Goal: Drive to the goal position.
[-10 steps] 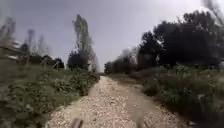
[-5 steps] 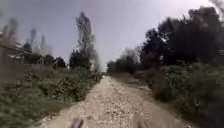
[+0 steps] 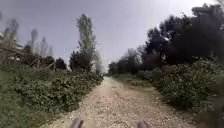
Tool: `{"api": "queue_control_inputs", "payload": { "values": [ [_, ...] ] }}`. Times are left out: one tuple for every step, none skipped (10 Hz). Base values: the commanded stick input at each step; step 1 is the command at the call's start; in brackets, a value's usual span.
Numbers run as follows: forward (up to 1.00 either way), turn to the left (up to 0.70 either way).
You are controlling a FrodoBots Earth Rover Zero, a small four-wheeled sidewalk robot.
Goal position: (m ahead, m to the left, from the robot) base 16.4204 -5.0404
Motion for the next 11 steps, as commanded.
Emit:
{"api": "queue_control_inputs", "payload": {
  "values": [
    [0.85,0.00],
    [0.85,0.00],
    [0.85,0.00],
    [0.85,-0.34],
    [0.85,-0.34],
    [0.85,-0.34],
    [0.85,-0.11],
    [0.85,0.00],
    [0.85,0.00],
    [0.85,0.00],
    [0.85,0.00]
  ]
}}
